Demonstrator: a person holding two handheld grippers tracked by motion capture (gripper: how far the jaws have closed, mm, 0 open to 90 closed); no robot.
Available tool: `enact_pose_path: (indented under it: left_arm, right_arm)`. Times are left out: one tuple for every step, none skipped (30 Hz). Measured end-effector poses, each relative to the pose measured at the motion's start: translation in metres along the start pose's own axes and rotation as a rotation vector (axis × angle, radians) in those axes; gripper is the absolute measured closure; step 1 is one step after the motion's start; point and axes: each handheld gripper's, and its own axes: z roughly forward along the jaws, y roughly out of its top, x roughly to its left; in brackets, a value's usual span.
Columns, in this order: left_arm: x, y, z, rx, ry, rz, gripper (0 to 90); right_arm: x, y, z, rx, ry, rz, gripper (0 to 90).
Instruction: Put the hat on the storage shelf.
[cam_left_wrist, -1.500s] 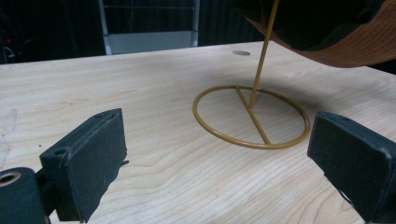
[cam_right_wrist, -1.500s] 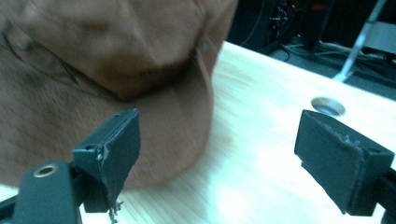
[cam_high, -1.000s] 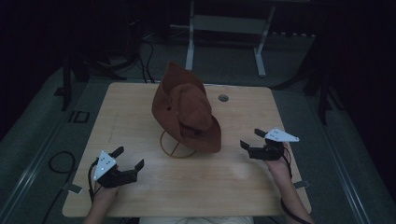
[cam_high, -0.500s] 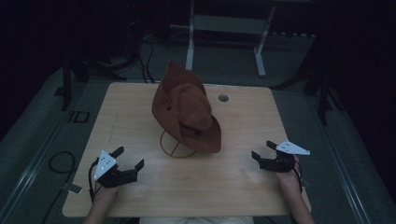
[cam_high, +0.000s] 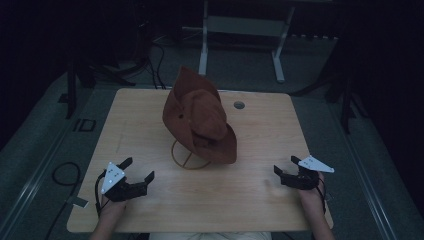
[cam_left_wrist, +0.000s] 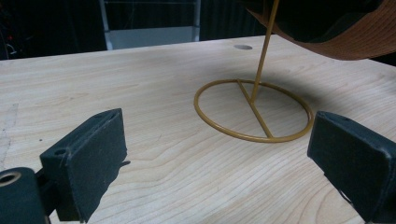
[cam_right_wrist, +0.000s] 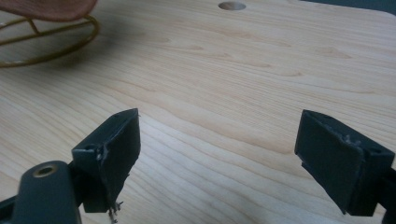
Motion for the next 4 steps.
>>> enact_pose_path:
  left_arm:
    - [-0.0002, -0.0002, -0.0004, 0.001, 0.002, 0.000, 5.3]
    - [-0.0003, -0.0003, -0.0006, 0.000, 0.001, -0.001, 5.3]
    - [-0.0004, -0.0003, -0.0007, 0.002, 0.002, 0.001, 5.3]
    - [-0.0005, -0.0004, -0.0009, 0.002, 0.002, 0.003, 5.3]
  right_arm:
    - [0.0002, 0.0001, 0.0000, -0.002, 0.001, -0.002, 14.2]
    - [0.0003, -0.0002, 0.0003, -0.004, 0.001, -0.007, 14.2]
    - [0.0003, -0.0005, 0.0006, 0.000, 0.000, -0.009, 14.2]
    - [0.0003, -0.0007, 0.0009, 0.004, 0.001, -0.009, 14.2]
